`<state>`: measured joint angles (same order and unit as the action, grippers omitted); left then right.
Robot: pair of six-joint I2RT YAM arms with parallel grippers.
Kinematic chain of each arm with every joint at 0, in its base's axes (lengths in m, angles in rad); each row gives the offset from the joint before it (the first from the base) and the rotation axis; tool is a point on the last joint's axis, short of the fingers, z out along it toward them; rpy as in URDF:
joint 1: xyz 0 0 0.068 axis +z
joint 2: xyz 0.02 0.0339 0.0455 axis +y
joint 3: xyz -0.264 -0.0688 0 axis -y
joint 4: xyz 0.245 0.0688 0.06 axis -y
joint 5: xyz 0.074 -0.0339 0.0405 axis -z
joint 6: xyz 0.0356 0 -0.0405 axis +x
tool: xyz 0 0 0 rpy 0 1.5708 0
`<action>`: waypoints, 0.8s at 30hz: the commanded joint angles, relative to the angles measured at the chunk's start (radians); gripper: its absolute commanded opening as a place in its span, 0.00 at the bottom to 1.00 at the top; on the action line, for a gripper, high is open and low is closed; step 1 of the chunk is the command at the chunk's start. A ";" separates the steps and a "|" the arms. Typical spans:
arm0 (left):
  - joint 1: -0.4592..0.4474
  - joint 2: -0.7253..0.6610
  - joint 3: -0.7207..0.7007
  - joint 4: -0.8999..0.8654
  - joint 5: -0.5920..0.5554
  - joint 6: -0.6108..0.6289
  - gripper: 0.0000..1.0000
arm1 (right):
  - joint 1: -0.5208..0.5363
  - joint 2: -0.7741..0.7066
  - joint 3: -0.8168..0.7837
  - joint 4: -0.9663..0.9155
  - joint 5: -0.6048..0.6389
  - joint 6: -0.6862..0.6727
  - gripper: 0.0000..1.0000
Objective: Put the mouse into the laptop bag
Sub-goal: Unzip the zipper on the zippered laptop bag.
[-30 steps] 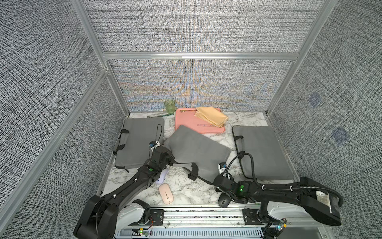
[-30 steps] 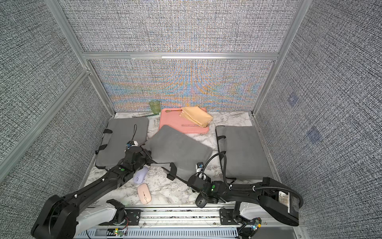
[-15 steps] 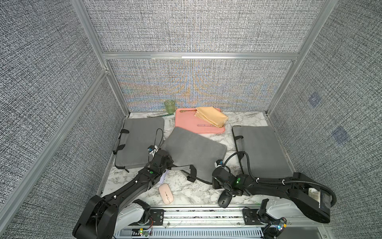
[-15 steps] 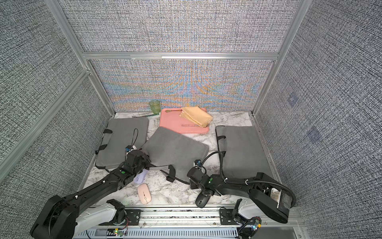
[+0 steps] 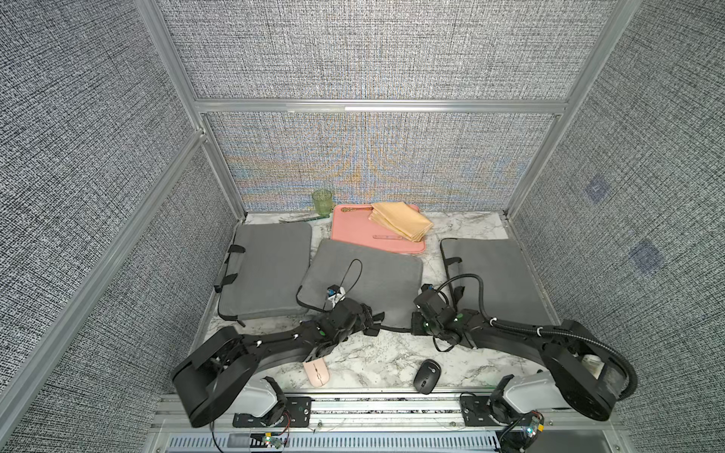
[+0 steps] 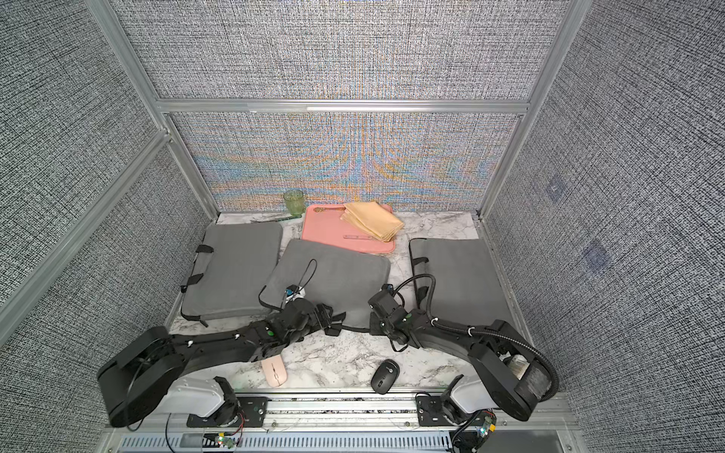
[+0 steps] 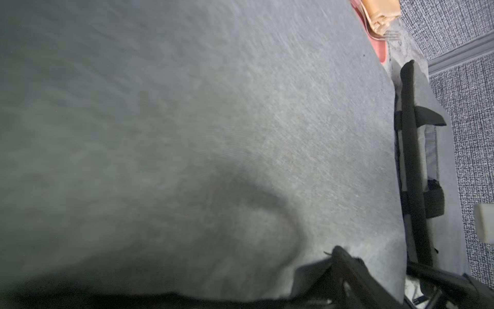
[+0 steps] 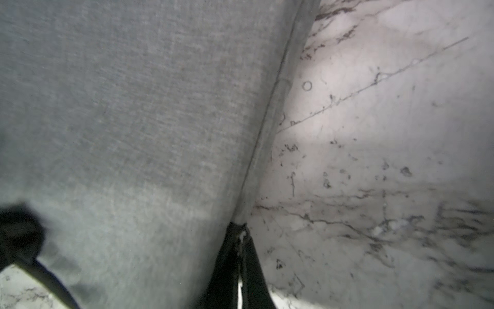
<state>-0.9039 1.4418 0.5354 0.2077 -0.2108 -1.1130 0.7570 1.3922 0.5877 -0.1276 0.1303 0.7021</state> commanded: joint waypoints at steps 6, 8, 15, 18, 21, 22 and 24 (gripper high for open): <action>-0.033 0.221 0.186 0.121 -0.004 -0.007 0.13 | 0.080 -0.114 -0.082 -0.045 -0.043 0.035 0.00; -0.036 0.263 0.226 0.122 -0.001 -0.016 0.10 | 0.113 -0.134 -0.086 -0.041 -0.048 0.040 0.00; -0.073 0.289 0.270 0.136 -0.028 -0.024 0.10 | 0.138 -0.065 -0.018 -0.032 -0.044 0.040 0.00; -0.081 0.240 0.242 0.118 -0.068 -0.027 0.10 | 0.098 -0.058 -0.015 -0.023 -0.062 0.044 0.00; -0.081 0.165 0.173 0.108 -0.129 -0.048 0.05 | 0.071 -0.089 -0.032 -0.027 -0.074 0.040 0.00; -0.082 0.133 0.137 0.109 -0.158 -0.062 0.04 | 0.068 -0.101 -0.032 -0.029 -0.074 0.036 0.00; -0.082 0.075 0.071 0.117 -0.199 -0.091 0.01 | 0.063 -0.108 -0.025 -0.043 -0.071 0.023 0.00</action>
<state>-0.9825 1.5696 0.6567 0.2626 -0.3187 -1.1717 0.8268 1.2930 0.5545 -0.2264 0.0658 0.7437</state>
